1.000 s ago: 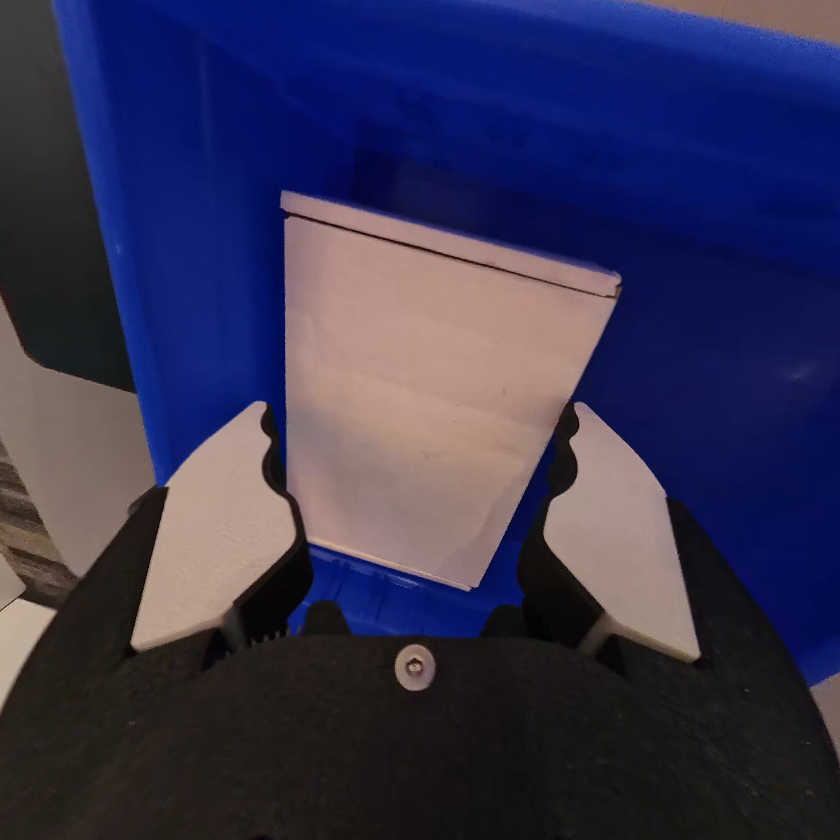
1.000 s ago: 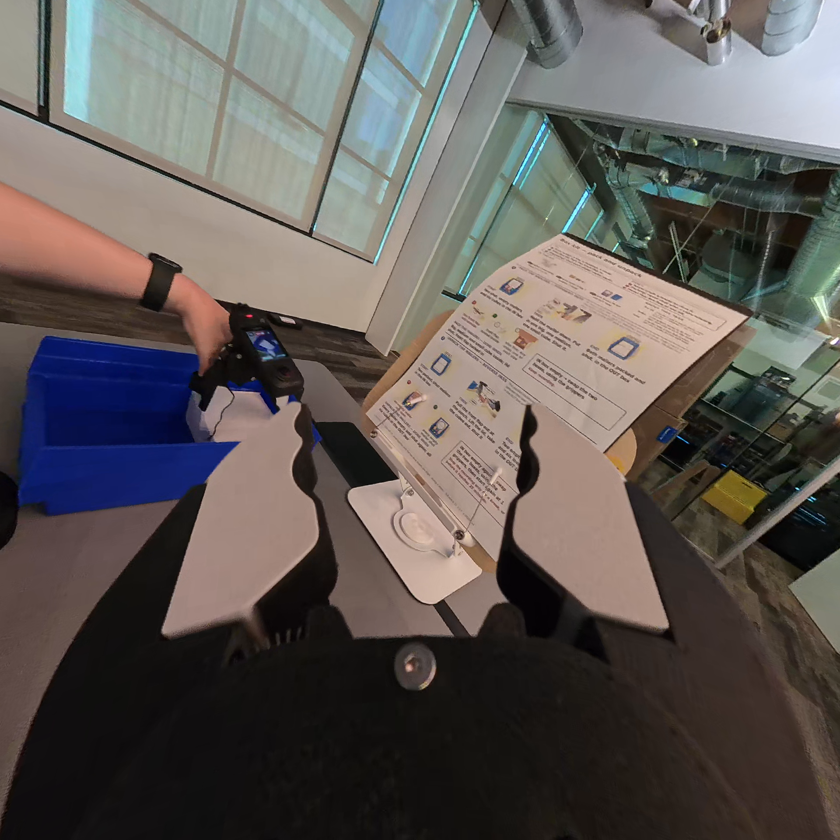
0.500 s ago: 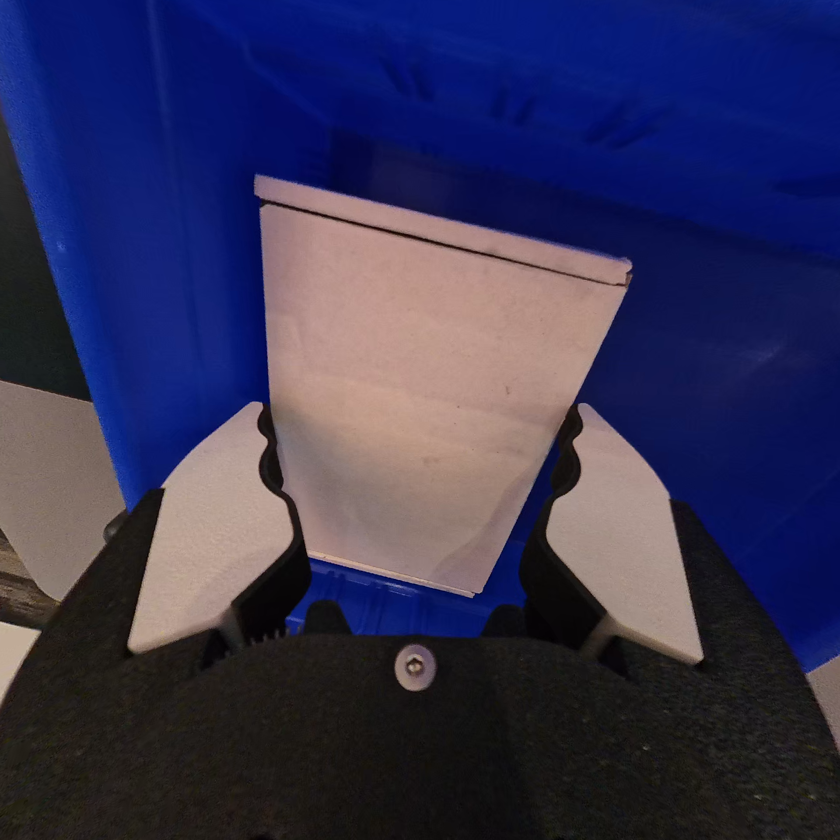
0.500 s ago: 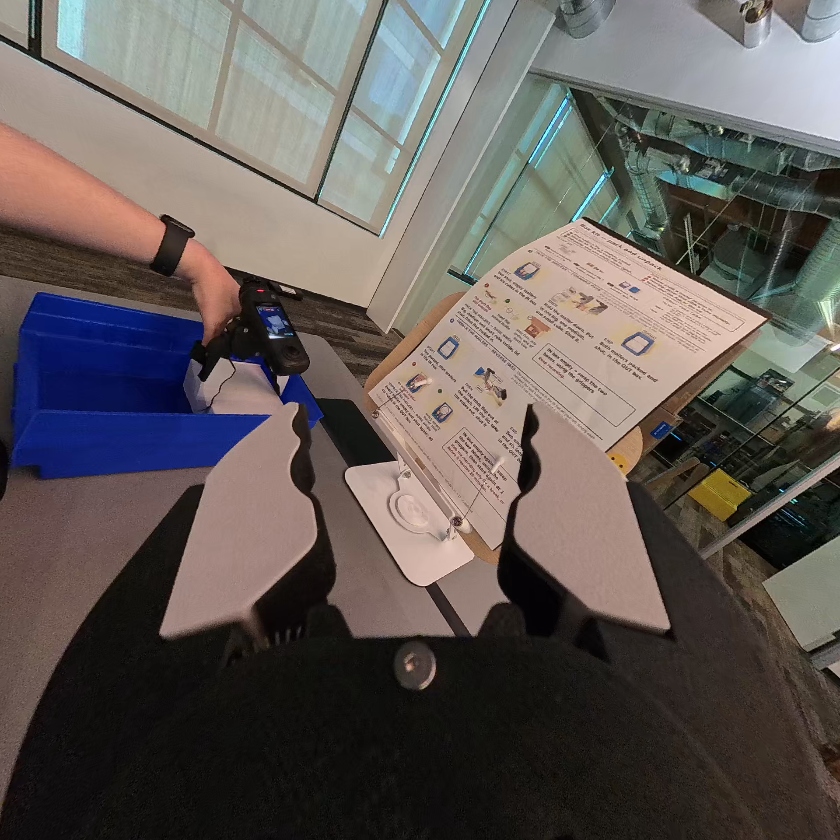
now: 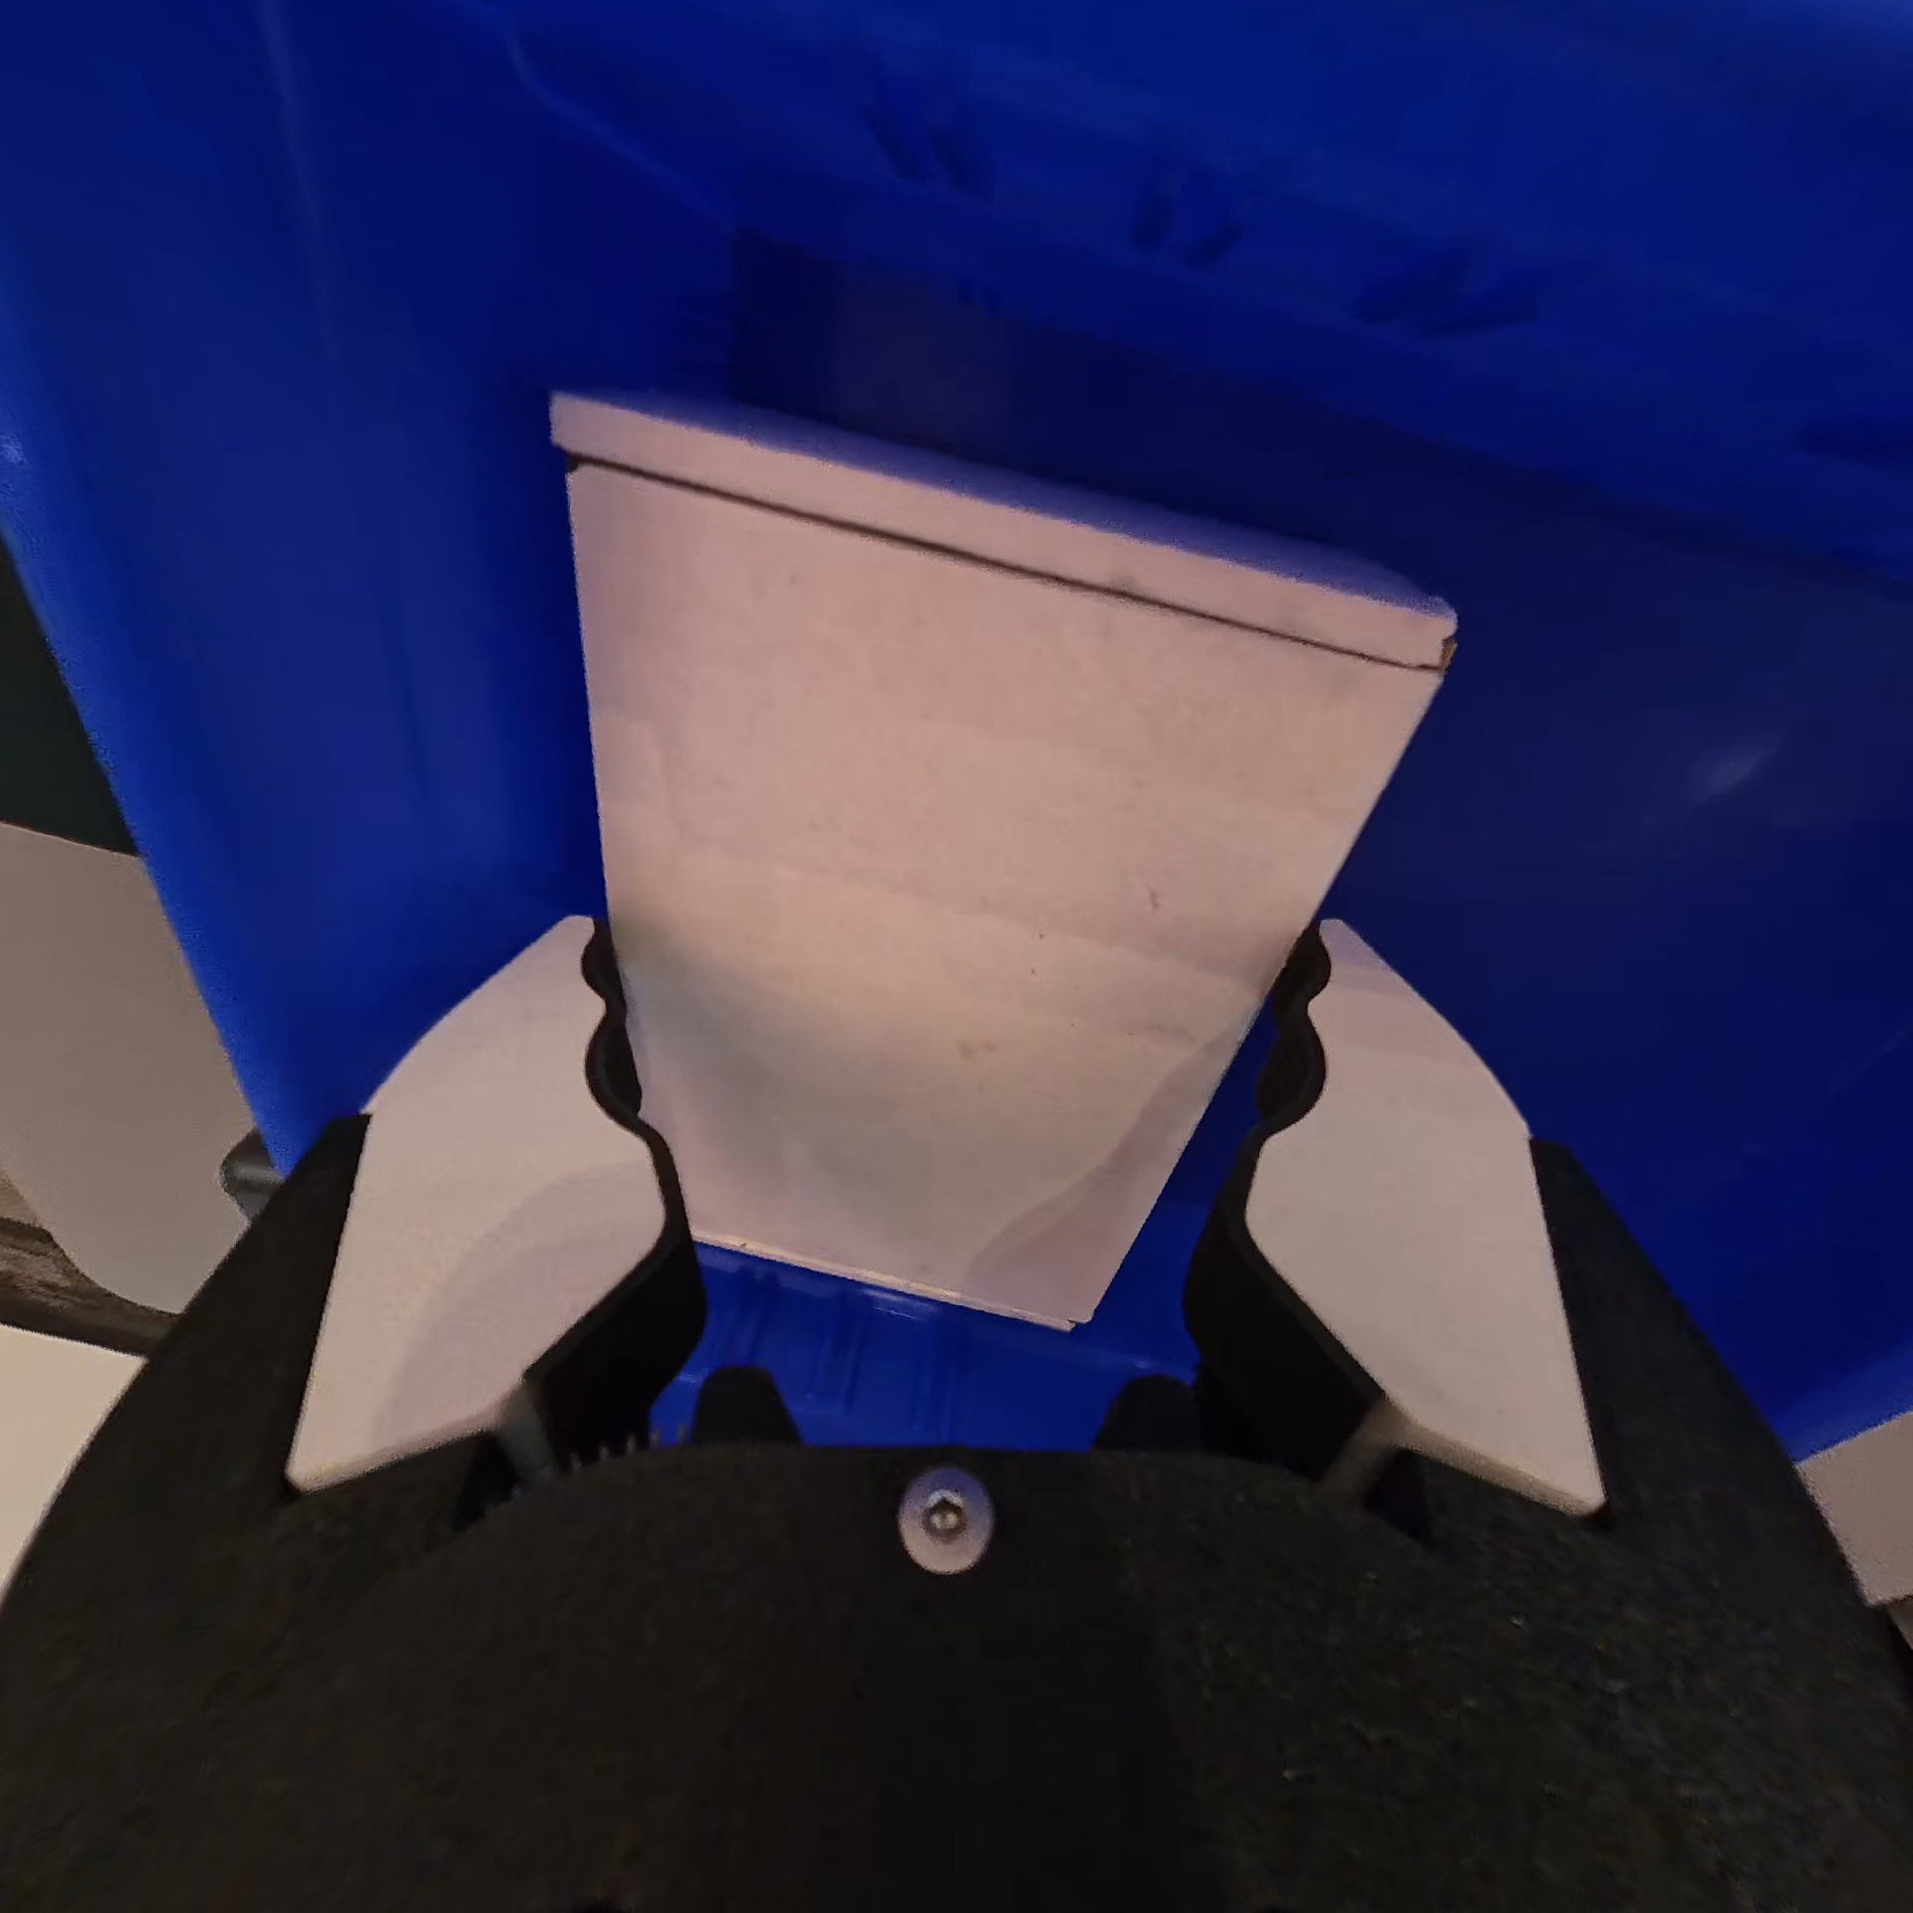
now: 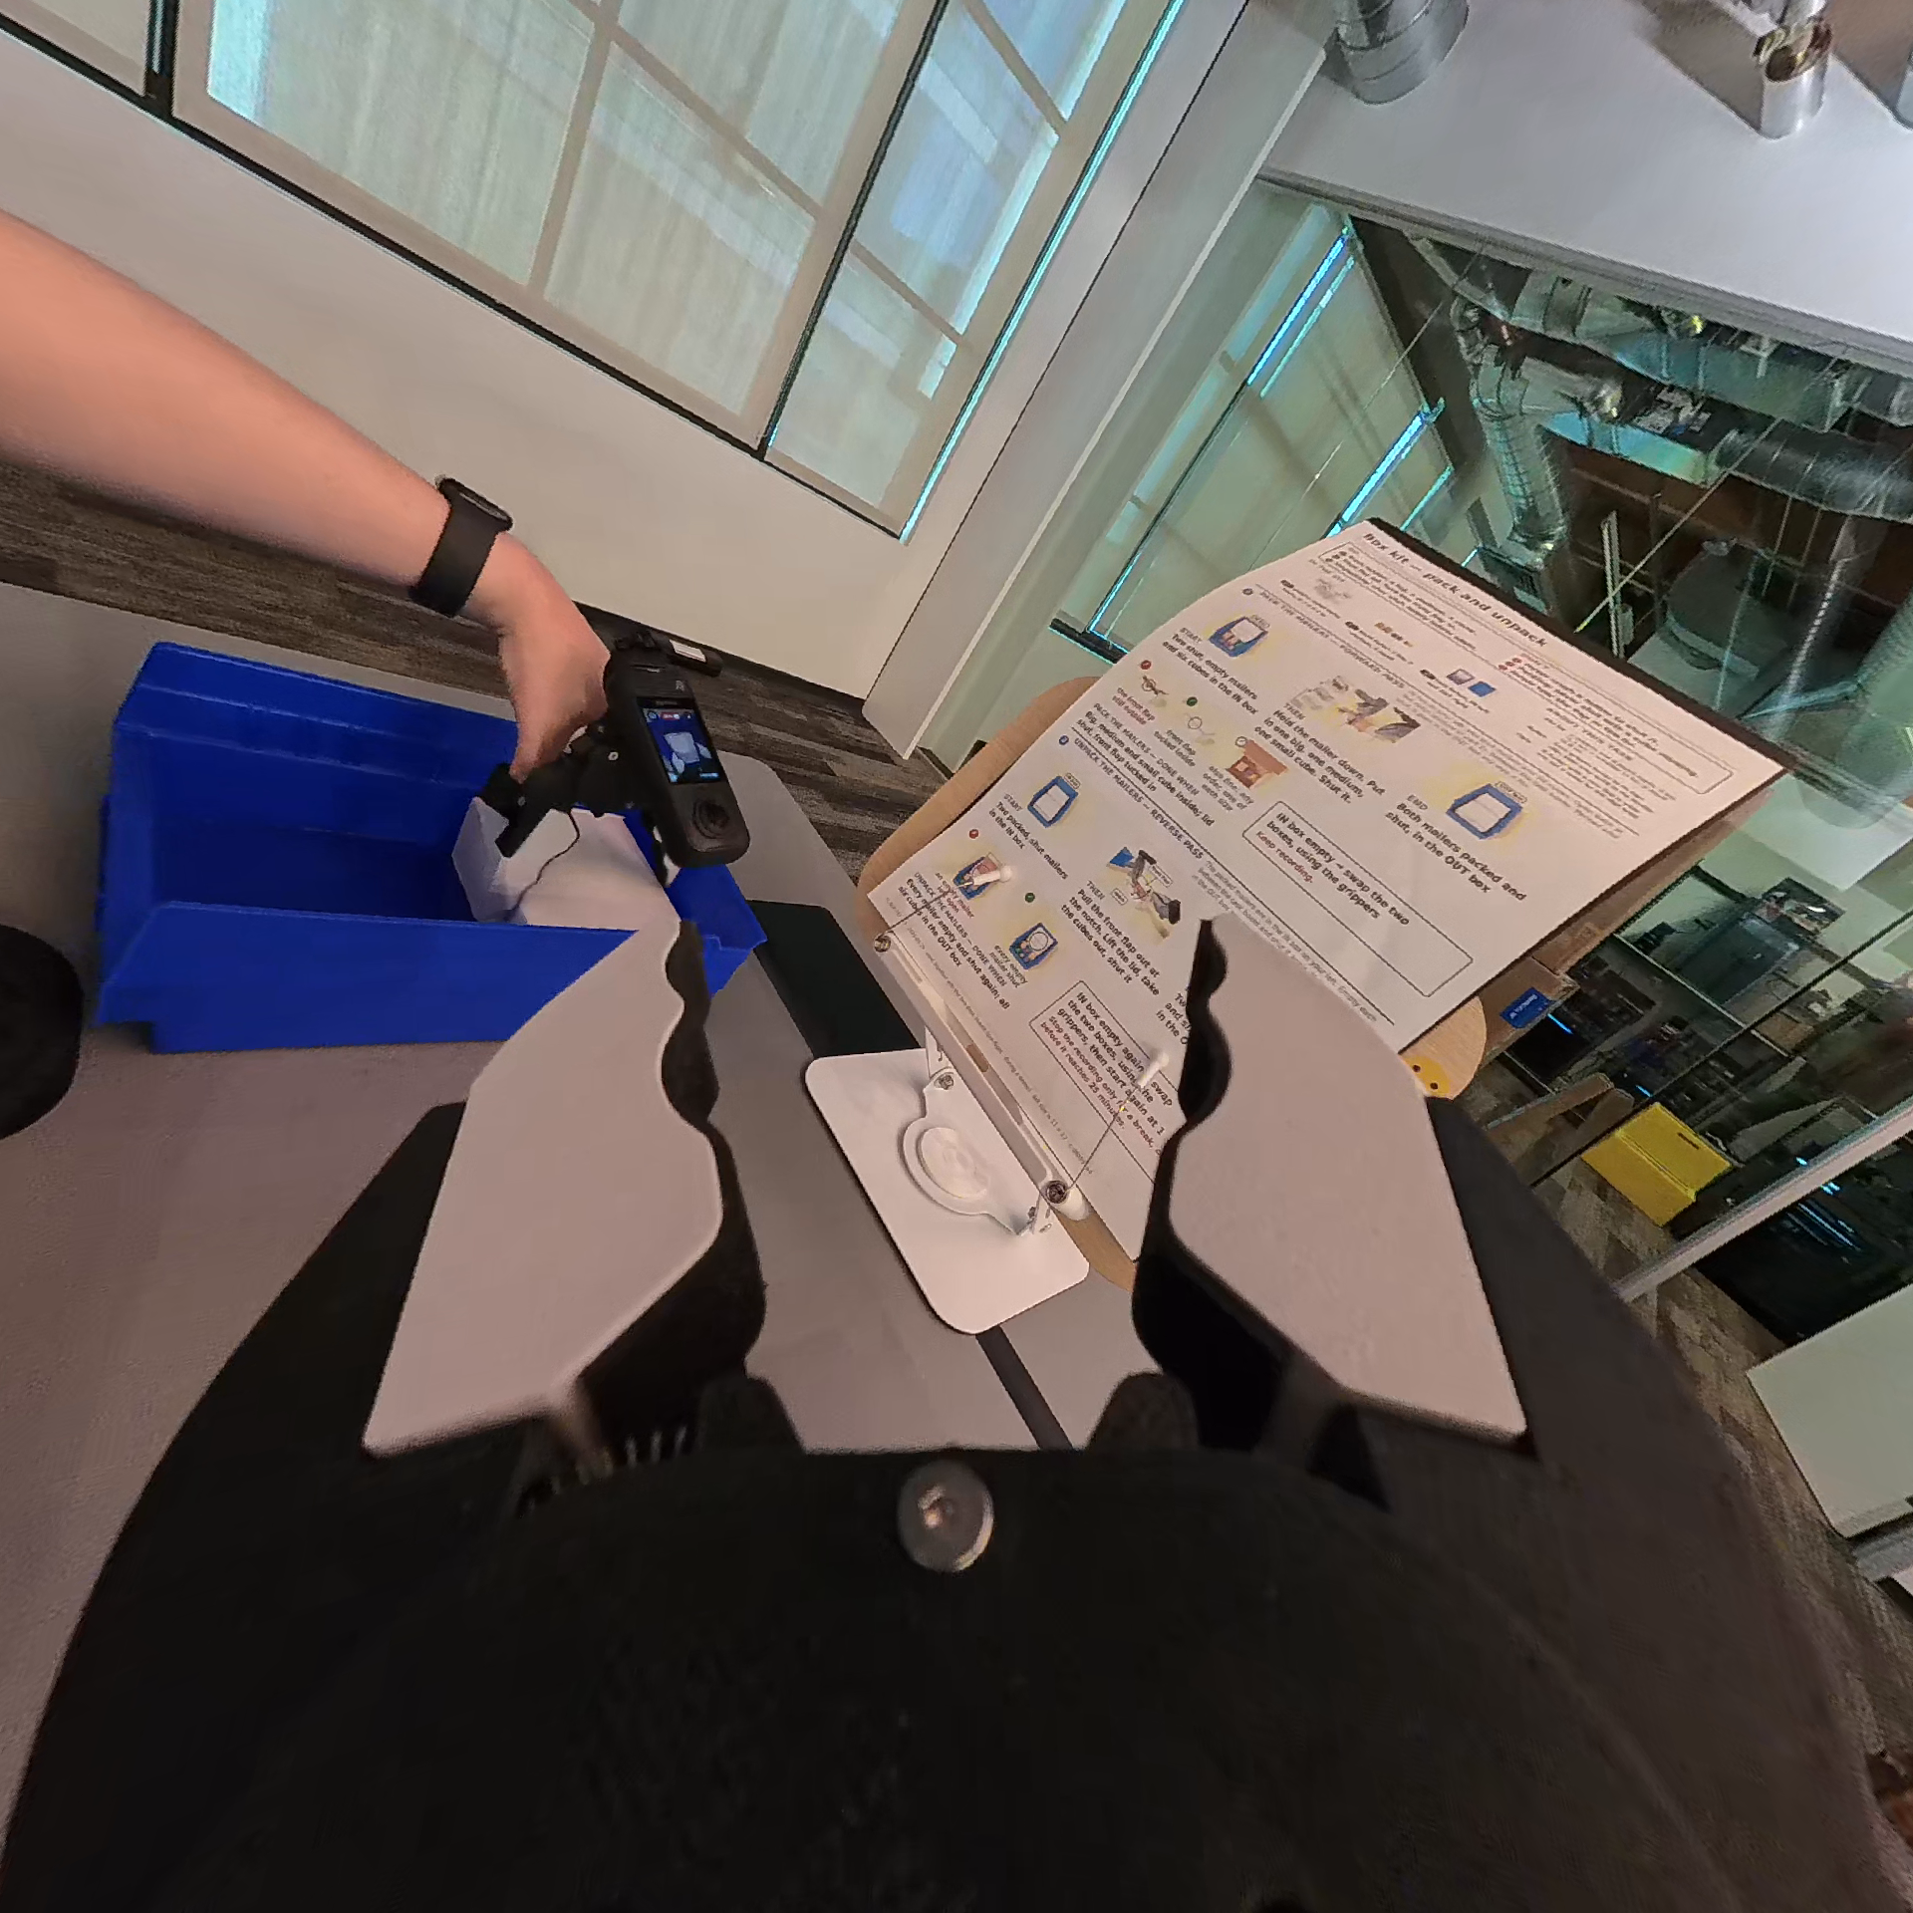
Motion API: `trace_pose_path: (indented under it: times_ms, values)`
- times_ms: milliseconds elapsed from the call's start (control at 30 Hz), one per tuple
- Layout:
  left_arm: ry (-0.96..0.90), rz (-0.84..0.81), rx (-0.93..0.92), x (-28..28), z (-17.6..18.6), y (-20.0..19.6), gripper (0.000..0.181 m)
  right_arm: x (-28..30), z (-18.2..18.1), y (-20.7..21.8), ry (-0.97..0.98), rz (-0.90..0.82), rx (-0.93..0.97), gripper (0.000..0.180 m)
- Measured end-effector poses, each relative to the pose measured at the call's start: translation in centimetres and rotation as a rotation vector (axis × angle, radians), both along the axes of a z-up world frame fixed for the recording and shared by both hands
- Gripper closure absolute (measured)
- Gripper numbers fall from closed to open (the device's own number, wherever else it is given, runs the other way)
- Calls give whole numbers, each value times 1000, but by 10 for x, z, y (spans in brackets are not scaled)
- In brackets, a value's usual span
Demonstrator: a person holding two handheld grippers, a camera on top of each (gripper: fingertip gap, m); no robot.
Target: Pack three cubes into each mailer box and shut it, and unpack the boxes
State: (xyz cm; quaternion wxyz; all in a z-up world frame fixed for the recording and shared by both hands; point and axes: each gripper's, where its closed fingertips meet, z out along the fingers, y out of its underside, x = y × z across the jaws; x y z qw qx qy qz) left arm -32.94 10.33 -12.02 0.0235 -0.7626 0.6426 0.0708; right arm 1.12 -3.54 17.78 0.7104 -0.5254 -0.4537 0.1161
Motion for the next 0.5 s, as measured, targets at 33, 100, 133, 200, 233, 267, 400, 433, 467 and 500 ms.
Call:
trace_pose_path:
  times_ms: [33,100,133,200,233,267,400,433,467,500]
  values:
    - [10,3,-10,-1,0,-3,62,1,0,0,-1,-1,-1,89]
    - [19,15,-36,-3,3,-9,64,2,-1,1,-3,-5,-2,89]
    - [11,32,-52,-2,4,-14,64,3,-1,2,-4,-7,-4,89]
    - [5,57,-90,-2,6,-23,61,4,-2,3,-2,-7,-9,89]
    - [19,57,-90,-5,6,-26,61,3,-2,3,-1,-5,-10,89]
    - [37,53,-80,-9,5,-26,59,3,-2,4,-1,-1,-11,89]
    - [108,22,-45,-22,-3,-23,52,-1,-6,4,-17,4,-18,89]
    - [124,12,-44,-25,-6,-23,51,-3,-7,5,-25,4,-20,89]
    - [139,-1,-44,-28,-8,-23,52,-3,-9,5,-34,1,-21,89]
    - [145,-15,-37,-29,-11,-23,50,-4,-10,6,-42,-2,-22,89]
